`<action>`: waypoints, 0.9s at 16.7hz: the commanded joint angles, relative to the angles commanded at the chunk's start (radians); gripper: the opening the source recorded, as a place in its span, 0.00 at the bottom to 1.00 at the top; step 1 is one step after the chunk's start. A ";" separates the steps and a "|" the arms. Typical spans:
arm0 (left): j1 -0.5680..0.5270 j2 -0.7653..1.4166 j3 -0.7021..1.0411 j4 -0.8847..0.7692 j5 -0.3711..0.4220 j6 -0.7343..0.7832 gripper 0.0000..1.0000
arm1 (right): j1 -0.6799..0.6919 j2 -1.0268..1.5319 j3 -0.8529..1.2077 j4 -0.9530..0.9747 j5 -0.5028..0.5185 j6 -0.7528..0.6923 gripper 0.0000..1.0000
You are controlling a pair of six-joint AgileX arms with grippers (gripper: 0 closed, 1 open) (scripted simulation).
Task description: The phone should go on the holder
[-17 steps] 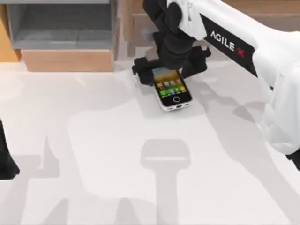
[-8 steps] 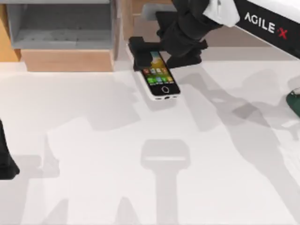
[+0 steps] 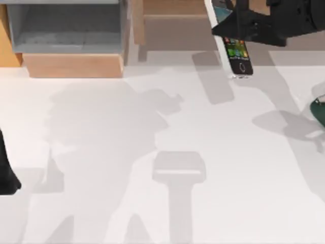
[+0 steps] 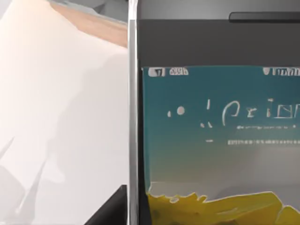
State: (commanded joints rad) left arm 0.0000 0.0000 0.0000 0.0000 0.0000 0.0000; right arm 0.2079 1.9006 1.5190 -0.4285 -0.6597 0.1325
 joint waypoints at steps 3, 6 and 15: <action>0.000 0.000 0.000 0.000 0.000 0.000 1.00 | -0.155 -0.185 -0.239 0.192 -0.115 -0.062 0.00; 0.000 0.000 0.000 0.000 0.000 0.000 1.00 | -0.306 -0.355 -0.462 0.368 -0.208 -0.137 0.00; 0.000 0.000 0.000 0.000 0.000 0.000 1.00 | -0.684 -0.571 -0.893 0.764 -0.278 -0.393 0.00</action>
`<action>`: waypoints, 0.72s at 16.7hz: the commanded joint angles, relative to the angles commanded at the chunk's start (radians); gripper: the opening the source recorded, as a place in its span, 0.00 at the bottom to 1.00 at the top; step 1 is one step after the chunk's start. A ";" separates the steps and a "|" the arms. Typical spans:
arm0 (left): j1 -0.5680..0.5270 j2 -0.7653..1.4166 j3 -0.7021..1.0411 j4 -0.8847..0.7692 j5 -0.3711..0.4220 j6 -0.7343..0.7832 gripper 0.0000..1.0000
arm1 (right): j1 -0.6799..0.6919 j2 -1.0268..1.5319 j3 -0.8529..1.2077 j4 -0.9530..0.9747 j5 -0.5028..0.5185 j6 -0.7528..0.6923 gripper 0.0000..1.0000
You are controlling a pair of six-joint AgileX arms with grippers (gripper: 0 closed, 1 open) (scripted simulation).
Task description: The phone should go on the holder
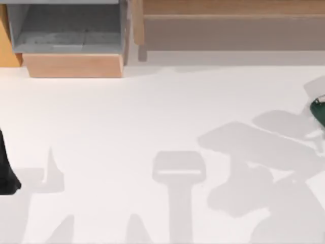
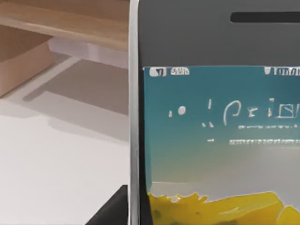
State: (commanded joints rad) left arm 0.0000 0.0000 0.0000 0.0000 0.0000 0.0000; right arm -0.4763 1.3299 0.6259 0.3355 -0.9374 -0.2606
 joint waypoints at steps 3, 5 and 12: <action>0.000 0.000 0.000 0.000 0.000 0.000 1.00 | -0.058 0.004 -0.044 0.054 0.015 -0.045 0.00; 0.000 0.000 0.000 0.000 0.000 0.000 1.00 | -0.066 0.005 -0.049 0.060 0.018 -0.050 0.00; 0.000 0.000 0.000 0.000 0.000 0.000 1.00 | -0.047 0.032 -0.030 0.081 0.016 -0.036 0.00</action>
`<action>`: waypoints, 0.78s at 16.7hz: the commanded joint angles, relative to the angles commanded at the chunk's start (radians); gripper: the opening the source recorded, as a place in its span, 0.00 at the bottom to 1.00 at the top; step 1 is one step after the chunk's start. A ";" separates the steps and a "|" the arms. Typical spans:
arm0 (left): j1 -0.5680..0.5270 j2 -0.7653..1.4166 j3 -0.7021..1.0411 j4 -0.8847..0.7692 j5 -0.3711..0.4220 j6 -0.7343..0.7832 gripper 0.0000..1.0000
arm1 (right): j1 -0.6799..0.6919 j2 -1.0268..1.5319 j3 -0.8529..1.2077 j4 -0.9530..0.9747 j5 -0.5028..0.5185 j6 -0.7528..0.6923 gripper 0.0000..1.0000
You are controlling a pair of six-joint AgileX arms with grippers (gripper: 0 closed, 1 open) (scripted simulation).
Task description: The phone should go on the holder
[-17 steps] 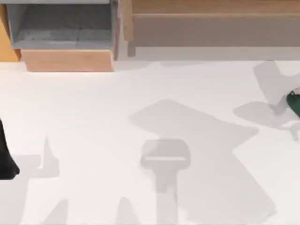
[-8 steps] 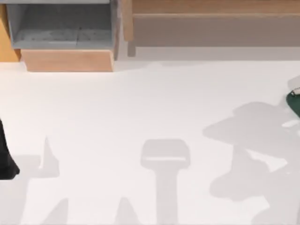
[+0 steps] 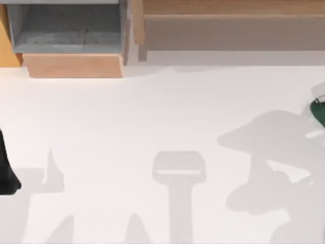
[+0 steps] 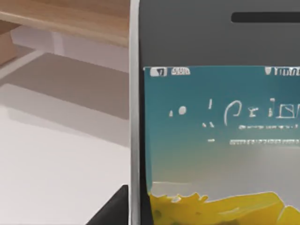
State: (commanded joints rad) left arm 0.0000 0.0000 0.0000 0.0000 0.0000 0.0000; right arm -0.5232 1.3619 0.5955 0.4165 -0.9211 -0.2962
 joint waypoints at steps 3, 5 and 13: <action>0.000 0.000 0.000 0.000 0.000 0.000 1.00 | 0.041 0.064 0.028 0.055 0.028 0.025 0.00; 0.000 0.000 0.000 0.000 0.000 0.000 1.00 | 0.076 0.106 0.040 0.095 0.070 0.042 0.00; 0.000 0.000 0.000 0.000 0.000 0.000 1.00 | 0.123 0.144 0.040 0.145 0.138 0.059 0.08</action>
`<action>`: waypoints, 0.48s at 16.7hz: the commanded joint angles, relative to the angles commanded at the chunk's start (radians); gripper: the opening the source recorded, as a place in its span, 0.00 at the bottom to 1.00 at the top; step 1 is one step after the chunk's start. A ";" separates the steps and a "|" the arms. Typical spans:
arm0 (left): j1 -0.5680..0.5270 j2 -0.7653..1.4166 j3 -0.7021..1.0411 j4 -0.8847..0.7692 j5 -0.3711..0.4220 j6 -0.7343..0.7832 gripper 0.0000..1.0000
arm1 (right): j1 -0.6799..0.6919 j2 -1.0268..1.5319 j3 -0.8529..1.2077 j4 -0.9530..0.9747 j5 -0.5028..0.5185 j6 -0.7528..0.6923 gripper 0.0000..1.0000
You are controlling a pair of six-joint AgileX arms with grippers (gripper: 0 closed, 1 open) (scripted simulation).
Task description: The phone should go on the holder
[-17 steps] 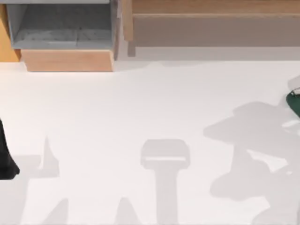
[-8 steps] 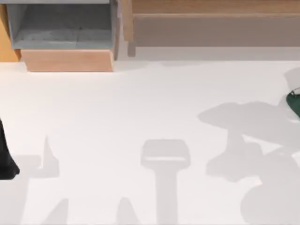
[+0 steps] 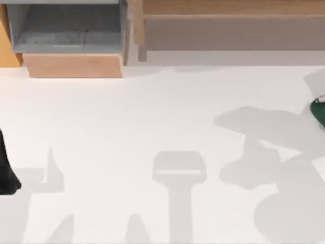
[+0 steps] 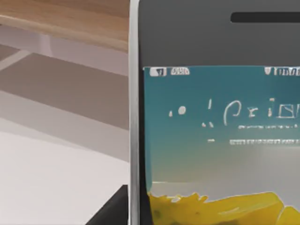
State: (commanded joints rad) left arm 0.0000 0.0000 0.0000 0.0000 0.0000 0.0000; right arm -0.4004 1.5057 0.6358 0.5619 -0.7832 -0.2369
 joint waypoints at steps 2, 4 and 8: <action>0.000 0.000 0.000 0.000 0.000 0.000 1.00 | 0.000 0.000 0.000 0.000 0.000 0.000 0.23; 0.000 0.000 0.000 0.000 0.000 0.000 1.00 | 0.000 0.000 0.000 0.000 0.000 0.000 0.38; 0.000 0.000 0.000 0.000 0.000 0.000 1.00 | 0.000 0.000 0.000 0.000 0.000 0.000 0.68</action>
State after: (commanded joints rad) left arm 0.0000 0.0000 0.0000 0.0000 0.0000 0.0000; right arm -0.4004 1.5057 0.6358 0.5619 -0.7832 -0.2369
